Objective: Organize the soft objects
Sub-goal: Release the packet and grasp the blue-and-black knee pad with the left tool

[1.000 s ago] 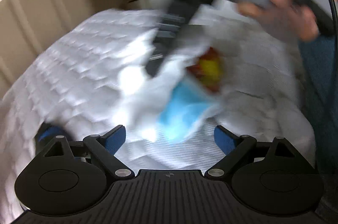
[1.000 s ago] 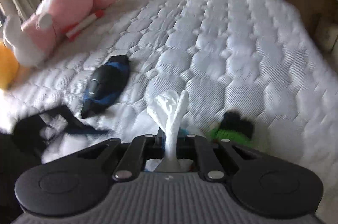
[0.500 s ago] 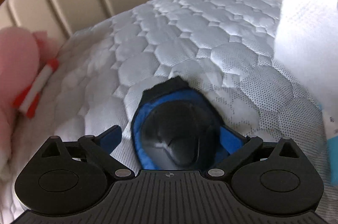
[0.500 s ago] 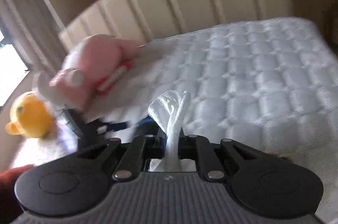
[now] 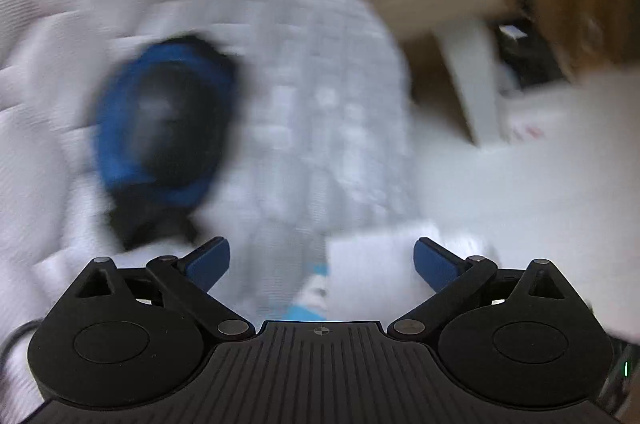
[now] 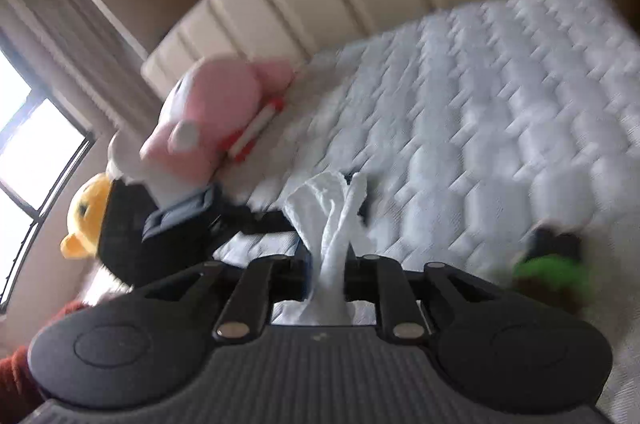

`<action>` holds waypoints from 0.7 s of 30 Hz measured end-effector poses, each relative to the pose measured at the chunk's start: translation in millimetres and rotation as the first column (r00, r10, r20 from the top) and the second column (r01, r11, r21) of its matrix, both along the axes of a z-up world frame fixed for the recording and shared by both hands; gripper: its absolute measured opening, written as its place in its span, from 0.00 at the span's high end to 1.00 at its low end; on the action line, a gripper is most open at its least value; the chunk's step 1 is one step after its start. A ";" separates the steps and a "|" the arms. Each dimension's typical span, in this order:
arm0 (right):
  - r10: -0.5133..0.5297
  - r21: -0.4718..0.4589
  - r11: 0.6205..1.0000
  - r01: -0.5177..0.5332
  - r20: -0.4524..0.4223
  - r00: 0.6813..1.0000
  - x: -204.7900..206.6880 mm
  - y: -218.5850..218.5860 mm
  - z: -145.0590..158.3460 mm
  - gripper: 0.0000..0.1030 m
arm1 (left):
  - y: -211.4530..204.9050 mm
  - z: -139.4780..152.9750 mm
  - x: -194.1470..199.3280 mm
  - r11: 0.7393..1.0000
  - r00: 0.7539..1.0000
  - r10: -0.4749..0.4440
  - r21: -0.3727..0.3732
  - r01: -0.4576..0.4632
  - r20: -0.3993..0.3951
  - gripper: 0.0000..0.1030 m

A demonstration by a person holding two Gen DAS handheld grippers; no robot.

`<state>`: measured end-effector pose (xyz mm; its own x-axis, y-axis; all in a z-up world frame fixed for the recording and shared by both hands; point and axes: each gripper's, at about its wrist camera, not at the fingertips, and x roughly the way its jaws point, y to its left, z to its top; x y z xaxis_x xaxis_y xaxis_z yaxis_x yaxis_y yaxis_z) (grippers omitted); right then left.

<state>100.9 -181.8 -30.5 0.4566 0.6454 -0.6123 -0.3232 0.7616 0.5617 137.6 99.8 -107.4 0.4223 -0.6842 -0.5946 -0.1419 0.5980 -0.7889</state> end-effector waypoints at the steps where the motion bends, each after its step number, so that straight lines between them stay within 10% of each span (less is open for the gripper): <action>1: 0.043 0.013 0.999 -0.043 -0.032 0.999 2.1 12.5 -6.9 0.84 | 9.3 -0.7 -1.0 0.999 0.999 0.025 0.035 -0.024 -0.039 0.02; 5: 0.152 -0.143 0.976 -0.166 -0.101 0.983 0.9 64.9 -42.4 0.84 | 36.5 2.7 -8.0 0.990 0.991 0.082 0.127 -0.069 -0.102 0.01; 8: 0.255 -0.384 0.887 -0.257 -0.057 0.965 -17.7 97.7 -62.3 0.81 | 37.2 -10.4 -16.7 0.989 0.987 0.046 0.146 -0.023 -0.152 0.00; 11: 0.359 -0.588 0.760 -0.277 0.024 0.933 -40.9 117.7 -69.3 0.44 | 34.6 -23.3 -17.2 0.991 0.980 0.032 0.132 -0.006 -0.196 0.00; 14: 0.395 -0.693 0.681 -0.234 0.079 0.915 -49.4 128.7 -77.8 0.40 | 37.0 -21.5 -15.4 0.994 0.981 0.041 0.110 -0.021 -0.187 0.00; 19: 0.255 -0.540 0.814 -0.215 0.000 0.967 -23.9 124.8 -88.5 0.63 | 45.0 -3.0 -15.6 0.968 0.994 0.073 0.246 -0.051 -0.079 0.00; 21: 0.243 -0.525 0.825 -0.207 0.000 0.970 -21.0 120.4 -85.0 0.91 | 50.6 4.3 -14.3 0.929 0.995 0.101 0.361 -0.085 -0.027 0.00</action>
<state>79.9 -61.3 -115.6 0.3880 0.3316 -0.8600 -0.5427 0.8364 0.0777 123.4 150.4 -103.0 0.4414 -0.3805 -0.8126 -0.2400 0.8226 -0.5155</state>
